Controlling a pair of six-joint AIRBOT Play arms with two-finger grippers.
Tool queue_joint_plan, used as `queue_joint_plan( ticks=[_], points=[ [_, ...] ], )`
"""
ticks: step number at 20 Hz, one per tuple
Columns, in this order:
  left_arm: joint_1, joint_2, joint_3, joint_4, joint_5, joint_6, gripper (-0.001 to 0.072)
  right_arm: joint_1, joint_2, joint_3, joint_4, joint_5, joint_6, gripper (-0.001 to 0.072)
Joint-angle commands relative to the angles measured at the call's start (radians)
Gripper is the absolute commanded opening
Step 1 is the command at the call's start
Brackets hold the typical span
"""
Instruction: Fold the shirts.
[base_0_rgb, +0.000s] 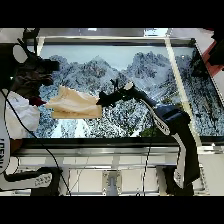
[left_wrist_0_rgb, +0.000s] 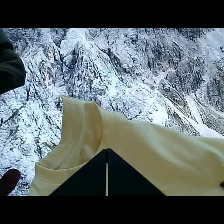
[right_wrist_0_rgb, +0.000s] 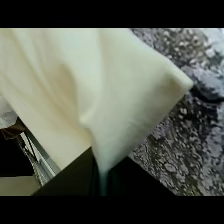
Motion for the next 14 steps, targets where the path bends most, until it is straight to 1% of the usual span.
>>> queue_joint_plan(
  ticks=[1, 4, 7, 9, 12, 14],
  points=[
    [-0.001, 0.000, 0.000, 0.001, 0.001, 0.001, 0.0012, -0.044, 0.029, 0.002, 0.110, 0.010, -0.107, 0.0030],
    [0.000, 0.000, 0.000, 0.001, 0.001, 0.000, 0.0012, -0.173, 0.117, 0.002, 0.001, 0.020, -0.098, 0.0030],
    [-0.001, 0.000, 0.000, 0.000, 0.001, 0.000, 0.0013, -0.349, 0.238, 0.002, -0.155, 0.074, -0.023, 0.0030],
    [-0.001, 0.000, 0.000, 0.000, 0.001, -0.001, 0.0012, -0.480, 0.325, 0.002, -0.283, 0.154, 0.024, 0.0029],
    [-0.001, 0.000, 0.000, -0.023, 0.001, -0.001, 0.0012, -0.681, 0.455, 0.001, -0.533, 0.293, 0.110, 0.0029],
    [-0.001, 0.000, 0.000, -0.061, 0.001, -0.001, 0.0012, -0.810, 0.527, 0.001, -0.675, 0.388, 0.130, 0.0029]
  ],
)
